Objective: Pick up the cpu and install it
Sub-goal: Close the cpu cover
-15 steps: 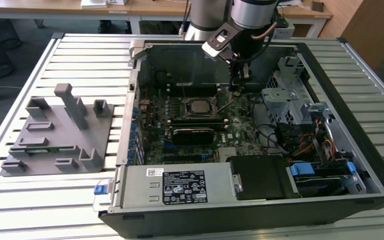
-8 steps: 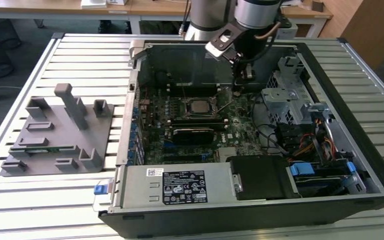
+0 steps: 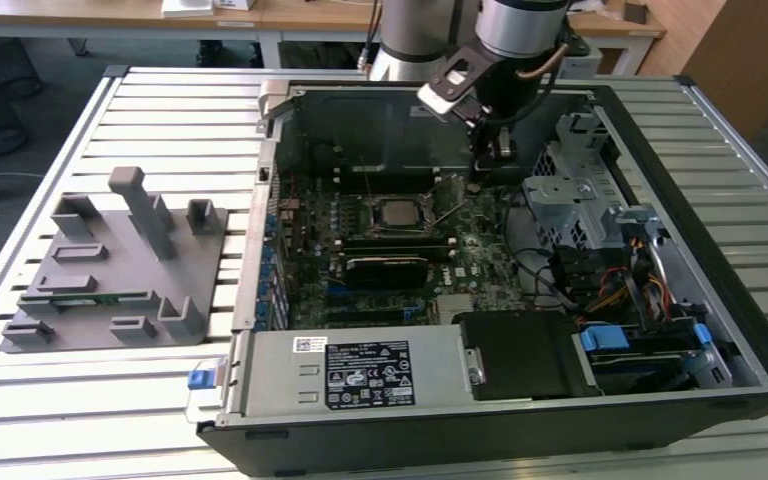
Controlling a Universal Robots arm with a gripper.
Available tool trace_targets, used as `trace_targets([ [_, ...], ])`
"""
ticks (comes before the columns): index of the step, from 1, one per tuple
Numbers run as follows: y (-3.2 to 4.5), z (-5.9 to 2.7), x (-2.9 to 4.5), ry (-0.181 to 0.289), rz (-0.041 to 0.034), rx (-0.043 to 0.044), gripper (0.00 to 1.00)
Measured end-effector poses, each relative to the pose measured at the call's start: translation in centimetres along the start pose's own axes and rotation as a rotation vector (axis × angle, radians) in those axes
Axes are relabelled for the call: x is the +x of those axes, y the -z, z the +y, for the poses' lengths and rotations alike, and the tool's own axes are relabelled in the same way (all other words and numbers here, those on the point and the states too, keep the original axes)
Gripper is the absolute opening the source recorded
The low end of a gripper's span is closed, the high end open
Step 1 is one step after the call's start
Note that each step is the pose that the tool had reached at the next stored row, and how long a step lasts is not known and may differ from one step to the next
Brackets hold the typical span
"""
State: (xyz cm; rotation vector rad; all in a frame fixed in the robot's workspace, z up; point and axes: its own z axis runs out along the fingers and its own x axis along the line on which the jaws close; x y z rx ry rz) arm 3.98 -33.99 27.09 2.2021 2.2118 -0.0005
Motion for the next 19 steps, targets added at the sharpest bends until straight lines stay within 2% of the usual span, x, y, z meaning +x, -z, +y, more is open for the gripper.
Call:
trace_targets([
  [12, -0.07, 0.95, -0.01, 0.000, -0.0003, 0.0000, 0.11],
  [19, -0.95, 0.98, 0.01, 0.000, -0.0003, 0.0000, 0.11],
])
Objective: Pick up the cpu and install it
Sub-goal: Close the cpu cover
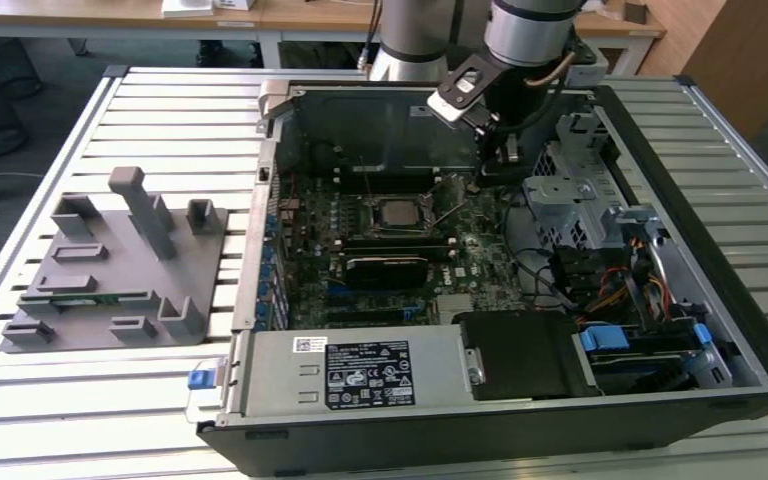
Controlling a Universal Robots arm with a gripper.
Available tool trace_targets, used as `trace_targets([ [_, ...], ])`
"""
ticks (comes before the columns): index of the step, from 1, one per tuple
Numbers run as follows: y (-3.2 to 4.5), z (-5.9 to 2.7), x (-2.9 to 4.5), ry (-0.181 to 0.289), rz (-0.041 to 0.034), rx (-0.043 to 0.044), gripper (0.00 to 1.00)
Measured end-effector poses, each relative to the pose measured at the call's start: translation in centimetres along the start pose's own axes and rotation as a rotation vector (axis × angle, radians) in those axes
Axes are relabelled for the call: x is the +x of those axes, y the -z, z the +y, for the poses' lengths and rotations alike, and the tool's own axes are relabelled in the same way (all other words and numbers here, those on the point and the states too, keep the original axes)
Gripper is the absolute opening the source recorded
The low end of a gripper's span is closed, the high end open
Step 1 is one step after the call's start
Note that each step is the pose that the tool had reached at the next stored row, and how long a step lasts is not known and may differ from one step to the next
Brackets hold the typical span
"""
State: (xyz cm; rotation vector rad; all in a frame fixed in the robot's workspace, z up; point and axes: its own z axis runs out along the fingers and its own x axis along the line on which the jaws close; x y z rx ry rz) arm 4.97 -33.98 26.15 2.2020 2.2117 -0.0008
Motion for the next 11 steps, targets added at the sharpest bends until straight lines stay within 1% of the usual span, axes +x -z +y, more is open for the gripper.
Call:
trace_targets([
  [3, -0.55, -0.05, 0.01, 0.001, 0.0001, 0.0000, 0.11],
  [5, -0.86, -0.22, 0.01, 0.011, 0.0004, -0.0002, 0.11],
  [8, -1.20, -0.37, 0.05, 0.030, 0.0007, -0.0005, 0.11],
  [11, -1.45, -0.44, 0.22, 0.031, 0.0006, -0.0004, 0.11],
])
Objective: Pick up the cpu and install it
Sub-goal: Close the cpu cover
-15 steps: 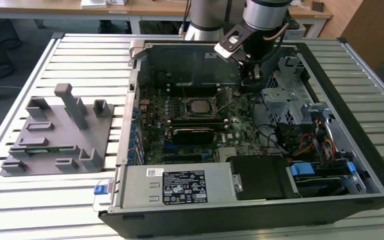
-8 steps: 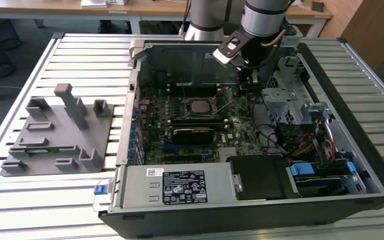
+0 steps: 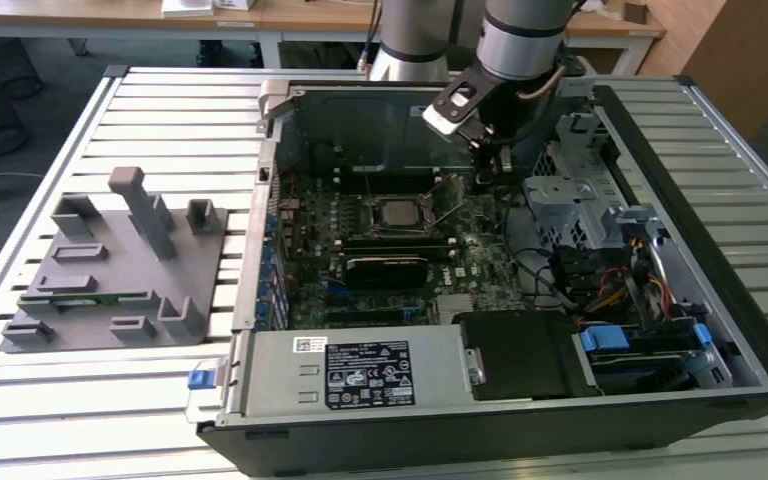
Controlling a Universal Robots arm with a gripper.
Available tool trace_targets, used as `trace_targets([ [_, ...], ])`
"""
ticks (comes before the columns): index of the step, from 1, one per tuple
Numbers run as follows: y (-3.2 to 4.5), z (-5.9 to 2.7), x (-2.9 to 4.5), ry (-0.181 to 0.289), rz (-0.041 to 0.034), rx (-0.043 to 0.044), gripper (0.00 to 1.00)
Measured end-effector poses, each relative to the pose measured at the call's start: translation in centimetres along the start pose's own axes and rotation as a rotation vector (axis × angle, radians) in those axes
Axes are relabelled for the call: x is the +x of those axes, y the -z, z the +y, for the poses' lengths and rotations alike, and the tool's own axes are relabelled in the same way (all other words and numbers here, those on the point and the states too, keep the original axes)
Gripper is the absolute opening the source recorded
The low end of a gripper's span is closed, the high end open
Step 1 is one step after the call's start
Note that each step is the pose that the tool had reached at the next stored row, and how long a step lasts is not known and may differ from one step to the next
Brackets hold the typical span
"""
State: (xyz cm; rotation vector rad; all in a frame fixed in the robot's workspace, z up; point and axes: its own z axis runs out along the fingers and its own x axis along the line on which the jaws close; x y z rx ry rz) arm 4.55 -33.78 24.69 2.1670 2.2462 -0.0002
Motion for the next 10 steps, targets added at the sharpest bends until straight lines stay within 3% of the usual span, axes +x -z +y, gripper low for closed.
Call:
trace_targets([
  [4, -0.13, -0.25, 0.36, 0.000, 0.0001, 0.0000, 0.11],
  [10, -0.13, -1.35, 0.44, 0.000, 0.0002, -0.0001, 0.11],
])
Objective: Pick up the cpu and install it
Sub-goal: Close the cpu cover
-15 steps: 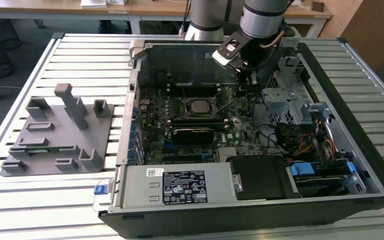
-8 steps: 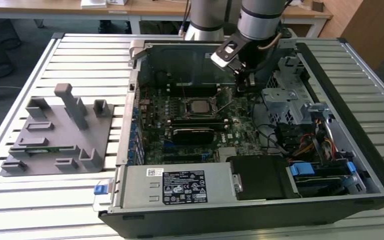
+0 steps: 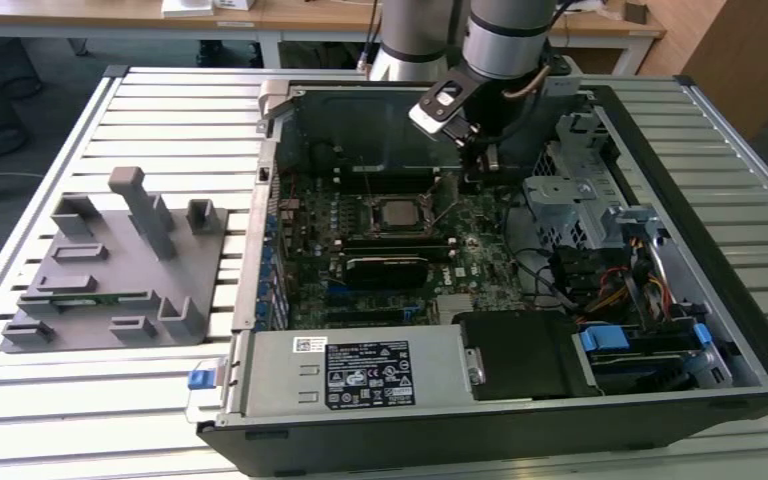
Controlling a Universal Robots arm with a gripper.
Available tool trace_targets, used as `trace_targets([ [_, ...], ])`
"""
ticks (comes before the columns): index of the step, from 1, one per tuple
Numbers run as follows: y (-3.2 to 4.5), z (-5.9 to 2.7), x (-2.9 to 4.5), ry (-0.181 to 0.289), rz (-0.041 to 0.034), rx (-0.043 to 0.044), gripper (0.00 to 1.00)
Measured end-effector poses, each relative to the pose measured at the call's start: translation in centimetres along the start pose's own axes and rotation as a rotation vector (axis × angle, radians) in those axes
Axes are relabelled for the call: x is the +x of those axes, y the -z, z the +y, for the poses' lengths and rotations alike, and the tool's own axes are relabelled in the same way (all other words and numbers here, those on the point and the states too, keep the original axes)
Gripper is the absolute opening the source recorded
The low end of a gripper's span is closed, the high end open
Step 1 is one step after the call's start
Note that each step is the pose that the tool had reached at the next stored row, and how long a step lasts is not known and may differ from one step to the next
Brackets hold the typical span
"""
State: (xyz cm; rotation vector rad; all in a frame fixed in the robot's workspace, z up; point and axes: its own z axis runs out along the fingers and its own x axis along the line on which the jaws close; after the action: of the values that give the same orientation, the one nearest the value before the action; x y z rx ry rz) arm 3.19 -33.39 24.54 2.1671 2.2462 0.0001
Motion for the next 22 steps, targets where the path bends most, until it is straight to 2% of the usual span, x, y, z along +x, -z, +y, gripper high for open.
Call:
trace_targets([
  [22, -0.02, -0.79, 0.04, 0.000, 0.0000, -0.0019, 0.11],
])
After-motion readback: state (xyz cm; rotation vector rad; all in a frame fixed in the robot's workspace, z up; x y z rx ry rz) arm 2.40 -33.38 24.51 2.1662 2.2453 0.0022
